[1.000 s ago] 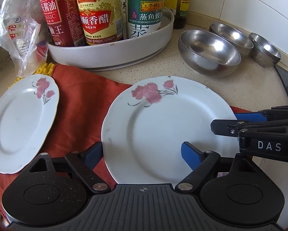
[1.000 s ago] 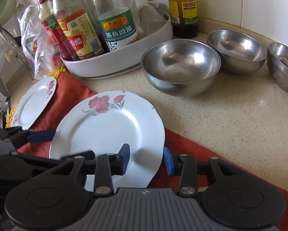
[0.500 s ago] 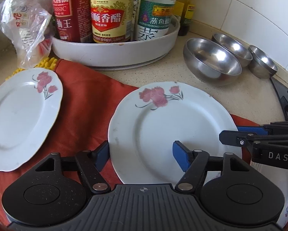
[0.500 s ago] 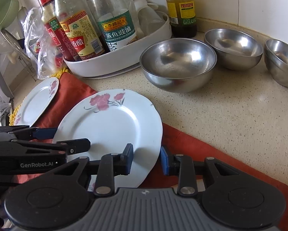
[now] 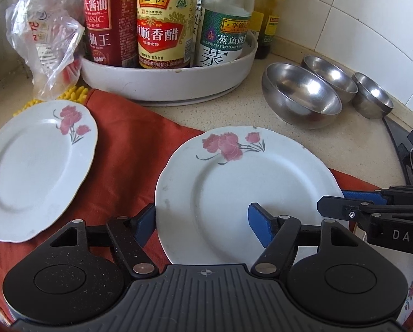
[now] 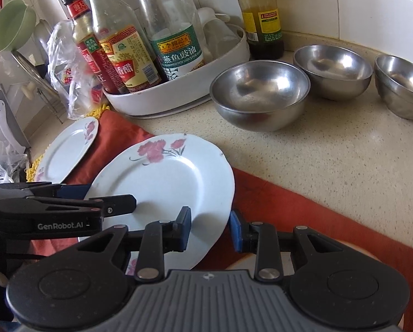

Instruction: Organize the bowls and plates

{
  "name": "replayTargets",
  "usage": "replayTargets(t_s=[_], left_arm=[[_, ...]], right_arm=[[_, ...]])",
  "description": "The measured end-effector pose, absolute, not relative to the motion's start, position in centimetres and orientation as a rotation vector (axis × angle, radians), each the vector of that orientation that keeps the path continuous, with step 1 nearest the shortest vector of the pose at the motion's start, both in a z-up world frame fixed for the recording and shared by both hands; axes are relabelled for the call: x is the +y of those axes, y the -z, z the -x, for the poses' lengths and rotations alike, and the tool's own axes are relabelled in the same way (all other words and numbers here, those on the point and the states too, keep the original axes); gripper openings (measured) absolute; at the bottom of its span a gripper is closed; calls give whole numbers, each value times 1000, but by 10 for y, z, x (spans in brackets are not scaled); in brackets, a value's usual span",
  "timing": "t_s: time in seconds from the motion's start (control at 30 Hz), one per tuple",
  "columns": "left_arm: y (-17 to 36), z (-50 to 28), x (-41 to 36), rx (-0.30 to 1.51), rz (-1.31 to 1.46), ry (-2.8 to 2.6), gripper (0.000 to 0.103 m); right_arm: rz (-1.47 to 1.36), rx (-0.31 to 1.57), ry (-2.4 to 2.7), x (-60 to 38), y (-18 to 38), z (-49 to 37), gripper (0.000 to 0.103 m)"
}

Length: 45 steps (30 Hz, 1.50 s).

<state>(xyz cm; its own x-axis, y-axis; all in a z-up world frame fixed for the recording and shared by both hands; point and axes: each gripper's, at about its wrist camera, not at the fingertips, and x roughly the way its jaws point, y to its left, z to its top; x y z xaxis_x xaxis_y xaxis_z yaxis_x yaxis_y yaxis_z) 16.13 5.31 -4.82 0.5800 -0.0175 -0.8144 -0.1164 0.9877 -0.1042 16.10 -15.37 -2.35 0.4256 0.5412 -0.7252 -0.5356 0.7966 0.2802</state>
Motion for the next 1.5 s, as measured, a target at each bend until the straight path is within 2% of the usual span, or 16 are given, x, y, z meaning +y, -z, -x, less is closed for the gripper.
replayTargets(t_s=[0.2,0.27,0.3,0.33,0.4,0.47,0.67,1.17,1.5], left_arm=[[56,-149,54,967,127,-31,76],[58,-149,54,954,111,-21,83],[60,-150,53,951,101,-31,91],[62,-152,53,949,98,-43,95],[63,-153,53,939,103,-44,94],[60,-153,48,928,105,-23,84],[52,-149,55,951,137,-30,75],[23,-136,23,870,79,121,77],[45,-144,-38,922,-22,330,77]], right_arm=[[-20,956,-678,-153,33,-162,37],[-12,939,-697,-152,33,-162,42],[-3,930,-700,-150,33,-161,44],[0,924,-694,-149,33,-159,45],[24,900,-671,-145,33,-153,44],[39,892,-655,-143,33,-150,42],[-38,881,-636,-155,20,-147,35],[-125,830,-493,-204,-17,-103,35],[-200,862,-272,-260,-2,-79,35]])
